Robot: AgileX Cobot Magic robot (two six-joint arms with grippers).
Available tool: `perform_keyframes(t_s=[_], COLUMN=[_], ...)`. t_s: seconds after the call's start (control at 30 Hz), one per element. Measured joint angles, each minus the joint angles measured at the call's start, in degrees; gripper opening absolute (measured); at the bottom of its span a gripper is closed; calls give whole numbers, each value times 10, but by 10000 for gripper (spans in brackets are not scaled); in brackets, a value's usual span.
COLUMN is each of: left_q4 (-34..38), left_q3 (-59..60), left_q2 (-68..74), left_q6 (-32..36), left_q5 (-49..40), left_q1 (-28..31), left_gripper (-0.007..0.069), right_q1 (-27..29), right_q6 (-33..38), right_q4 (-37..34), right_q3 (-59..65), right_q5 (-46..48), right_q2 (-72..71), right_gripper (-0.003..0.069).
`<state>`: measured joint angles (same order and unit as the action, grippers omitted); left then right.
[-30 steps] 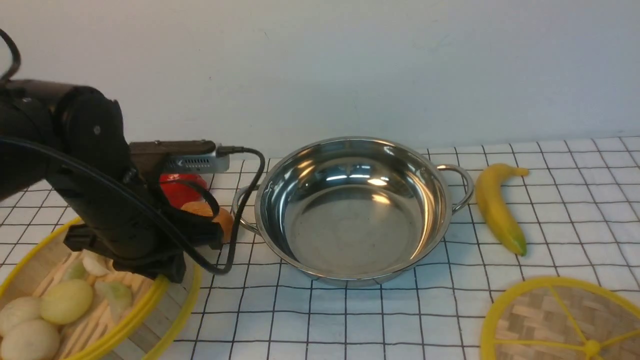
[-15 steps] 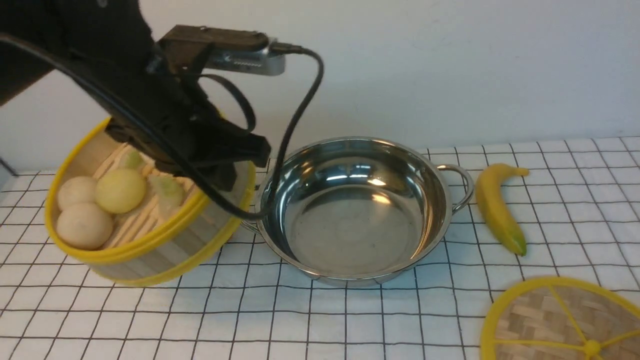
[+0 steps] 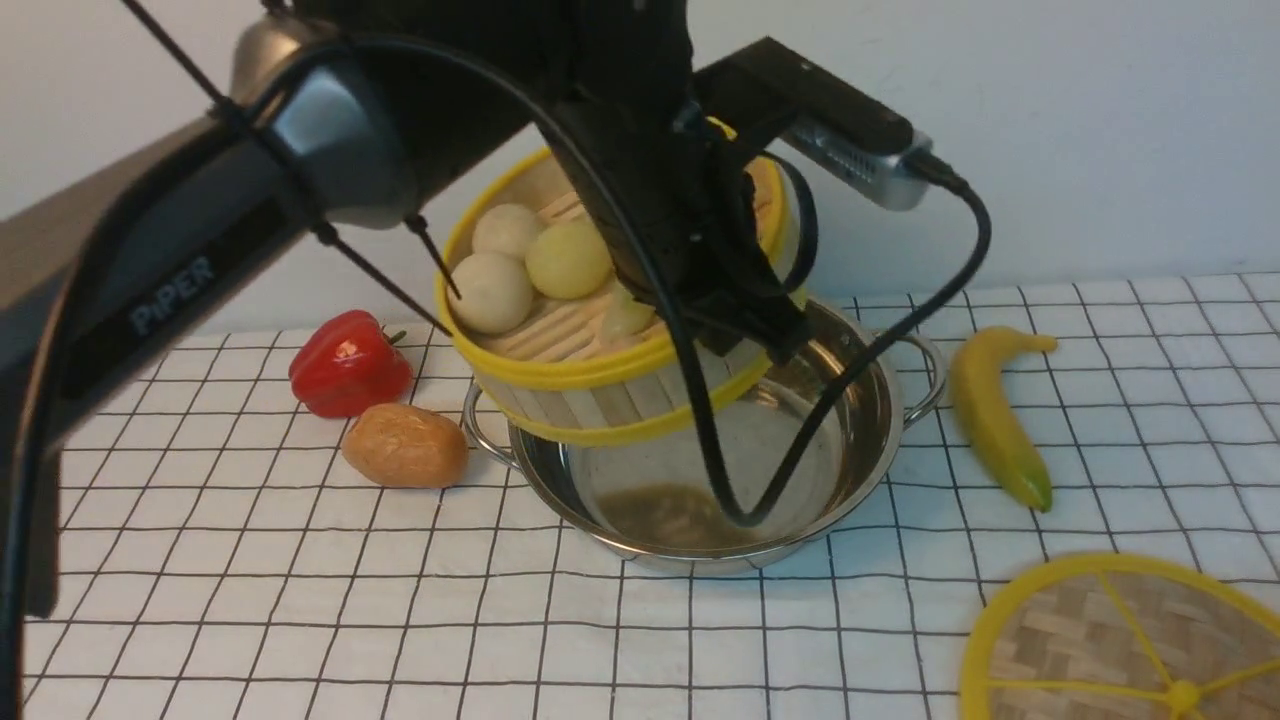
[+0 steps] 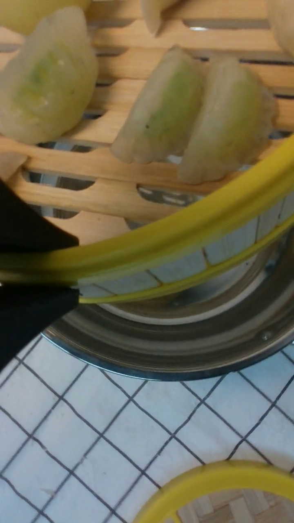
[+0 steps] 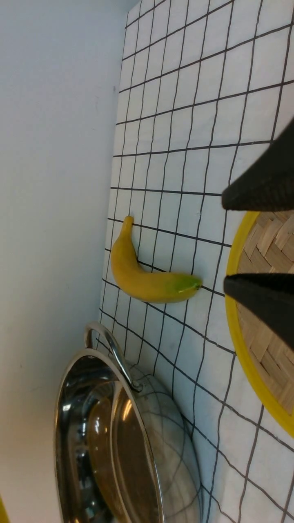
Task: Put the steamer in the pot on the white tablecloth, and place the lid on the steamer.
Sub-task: 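Place the bamboo steamer basket with dumplings into the steel pot with the left gripper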
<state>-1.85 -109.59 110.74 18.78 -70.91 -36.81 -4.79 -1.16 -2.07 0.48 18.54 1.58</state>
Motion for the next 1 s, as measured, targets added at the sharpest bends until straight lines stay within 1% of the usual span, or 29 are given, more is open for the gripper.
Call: perform_keyframes(t_s=[0.1,0.13,0.23,0.33,0.53,0.87,1.0], left_q4=[-9,-11,-24,-14,30,37,46], left_q3=[0,0,0,-1,-2,-2,-2], left_q2=[16,17,32,45,82,146,150], left_q6=[64,67,121,162,180,185,188], left_q5=[-7,-7,-10,-10,-9,-8,-6], left_q1=[0,0,0,1,0,0,0], left_gripper=[74,74,74,74,74,74,74], right_q1=[0,0,0,0,0,0,0], right_q6=[0,0,0,0,0,0,0], right_q4=[0,0,0,0,0,0,0], right_q3=[0,0,0,0,0,0,0], right_q5=[0,0,0,0,0,0,0], right_q2=[0,0,0,0,0,0,0], right_gripper=[243,243,243,243,243,243,243])
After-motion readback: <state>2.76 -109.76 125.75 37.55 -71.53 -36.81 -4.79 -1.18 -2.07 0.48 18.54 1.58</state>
